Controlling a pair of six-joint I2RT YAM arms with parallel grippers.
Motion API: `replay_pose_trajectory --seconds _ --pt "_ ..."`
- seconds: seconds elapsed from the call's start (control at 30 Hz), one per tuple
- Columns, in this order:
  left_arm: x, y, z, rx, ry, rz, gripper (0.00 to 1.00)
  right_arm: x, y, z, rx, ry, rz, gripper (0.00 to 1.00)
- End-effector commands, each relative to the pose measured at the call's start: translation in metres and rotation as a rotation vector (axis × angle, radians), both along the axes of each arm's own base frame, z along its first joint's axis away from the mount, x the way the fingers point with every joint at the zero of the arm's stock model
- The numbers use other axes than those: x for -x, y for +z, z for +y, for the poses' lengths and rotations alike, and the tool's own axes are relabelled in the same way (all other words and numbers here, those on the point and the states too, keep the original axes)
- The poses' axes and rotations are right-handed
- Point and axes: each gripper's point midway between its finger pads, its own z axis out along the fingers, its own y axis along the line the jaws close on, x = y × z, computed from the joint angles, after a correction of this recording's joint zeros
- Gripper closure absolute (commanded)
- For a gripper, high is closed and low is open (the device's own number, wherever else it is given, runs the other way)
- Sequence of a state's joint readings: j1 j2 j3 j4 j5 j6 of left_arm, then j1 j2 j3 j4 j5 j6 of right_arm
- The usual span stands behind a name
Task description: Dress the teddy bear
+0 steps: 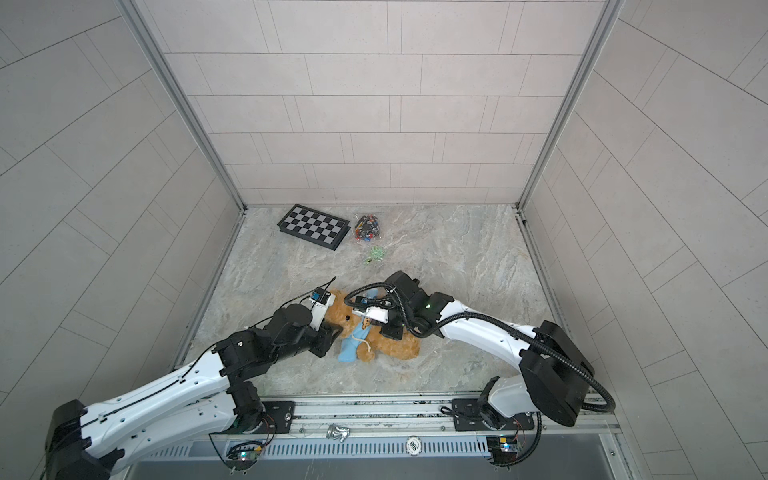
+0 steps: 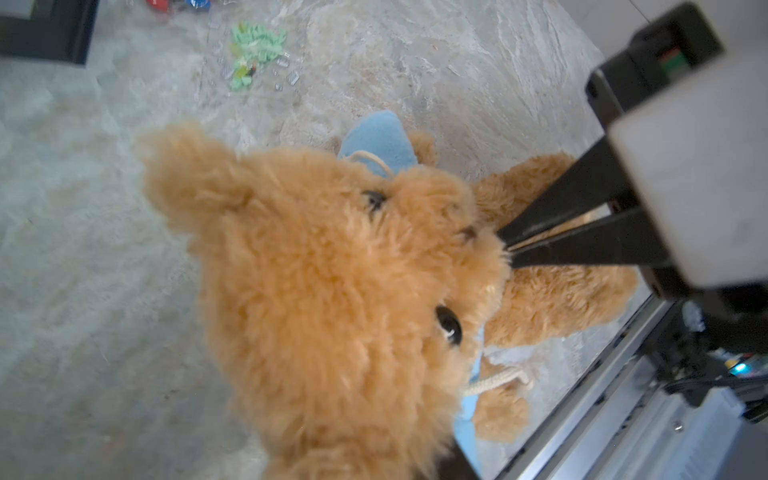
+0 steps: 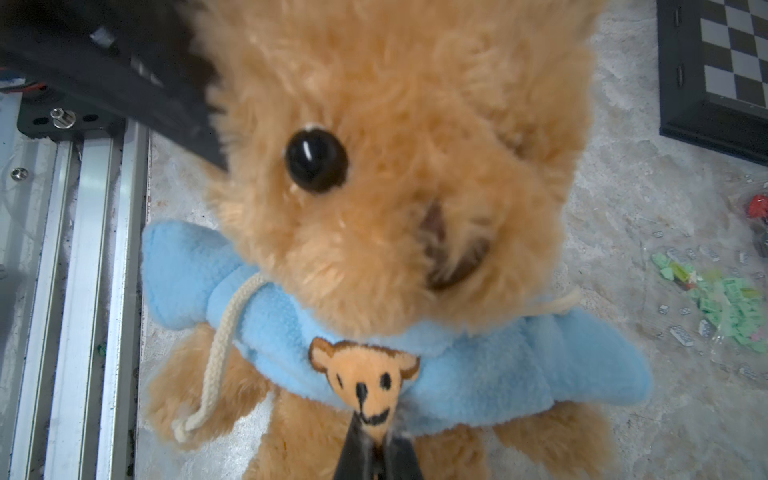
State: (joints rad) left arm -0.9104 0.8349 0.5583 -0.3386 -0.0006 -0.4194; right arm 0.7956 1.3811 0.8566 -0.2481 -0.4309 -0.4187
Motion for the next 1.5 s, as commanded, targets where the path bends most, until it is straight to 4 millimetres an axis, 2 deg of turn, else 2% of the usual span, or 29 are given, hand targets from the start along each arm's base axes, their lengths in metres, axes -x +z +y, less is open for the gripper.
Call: replay_pose_trajectory --seconds 0.0,0.03,0.07,0.13,0.17,0.23,0.27,0.3,0.33,0.37,0.47,0.53,0.6,0.7,0.77,0.83,0.93,1.07,1.2,1.27,1.4,1.47 --pt "-0.007 0.01 -0.013 0.081 0.017 -0.018 0.97 0.0 0.019 0.012 -0.05 0.062 -0.039 1.0" --pt "-0.009 0.008 -0.01 0.081 0.043 -0.006 1.0 -0.003 0.022 0.01 -0.048 0.033 -0.045 1.0" --pt "-0.01 0.007 -0.008 0.095 0.072 0.01 1.0 -0.006 0.025 0.007 -0.048 0.004 -0.051 0.94" --pt "-0.014 0.003 -0.003 0.168 0.146 0.059 1.0 -0.012 0.033 -0.002 -0.052 -0.082 -0.061 0.72" --pt "-0.015 0.001 0.0 0.202 0.178 0.084 1.0 -0.013 0.038 -0.006 -0.065 -0.123 -0.06 0.68" --pt "-0.016 -0.006 0.005 0.275 0.237 0.129 1.0 -0.01 0.049 -0.017 -0.104 -0.209 -0.06 0.61" --pt "-0.016 -0.008 0.007 0.304 0.259 0.145 1.0 -0.008 0.053 -0.022 -0.128 -0.25 -0.058 0.55" --pt "-0.017 -0.009 0.009 0.341 0.284 0.165 1.0 -0.005 0.058 -0.028 -0.168 -0.299 -0.041 0.39" --pt "-0.018 -0.011 0.012 0.38 0.308 0.182 1.0 -0.003 0.064 -0.032 -0.215 -0.346 -0.016 0.32" --pt "-0.019 -0.011 0.013 0.418 0.325 0.195 1.0 0.001 0.067 -0.035 -0.252 -0.379 0.016 0.31" --pt "-0.02 -0.007 0.013 0.488 0.334 0.219 1.0 0.012 0.075 -0.037 -0.355 -0.449 0.14 0.33" --pt "-0.019 -0.006 0.013 0.5 0.334 0.231 1.0 0.017 0.078 -0.032 -0.409 -0.471 0.224 0.37" --pt "-0.019 -0.002 0.01 0.528 0.324 0.235 1.0 0.02 0.073 -0.024 -0.441 -0.475 0.307 0.38" --pt "-0.018 -0.002 0.009 0.517 0.311 0.236 1.0 0.012 0.054 -0.018 -0.41 -0.504 0.352 0.47" --pt "-0.017 -0.007 0.009 0.516 0.313 0.243 1.0 0.0 0.045 -0.015 -0.396 -0.55 0.381 0.58" --pt "-0.015 -0.012 0.008 0.529 0.312 0.254 1.0 -0.013 0.04 -0.012 -0.41 -0.593 0.42 0.62" --pt "-0.013 -0.02 0.011 0.524 0.32 0.261 1.0 -0.022 0.04 0.003 -0.468 -0.573 0.46 0.64" --pt "-0.011 -0.024 0.012 0.526 0.319 0.263 1.0 -0.027 0.028 0.018 -0.498 -0.55 0.533 0.65" --pt "-0.01 -0.028 0.011 0.525 0.318 0.272 1.0 -0.028 0.025 0.026 -0.511 -0.529 0.557 0.57" --pt "-0.01 -0.03 0.011 0.527 0.318 0.273 1.0 -0.029 0.019 0.027 -0.499 -0.53 0.561 0.56" --pt "-0.011 -0.031 0.011 0.53 0.32 0.274 1.0 -0.03 0.017 0.033 -0.486 -0.515 0.568 0.59" --pt "-0.011 -0.032 0.011 0.532 0.32 0.275 1.0 -0.028 0.019 0.04 -0.481 -0.495 0.567 0.64"
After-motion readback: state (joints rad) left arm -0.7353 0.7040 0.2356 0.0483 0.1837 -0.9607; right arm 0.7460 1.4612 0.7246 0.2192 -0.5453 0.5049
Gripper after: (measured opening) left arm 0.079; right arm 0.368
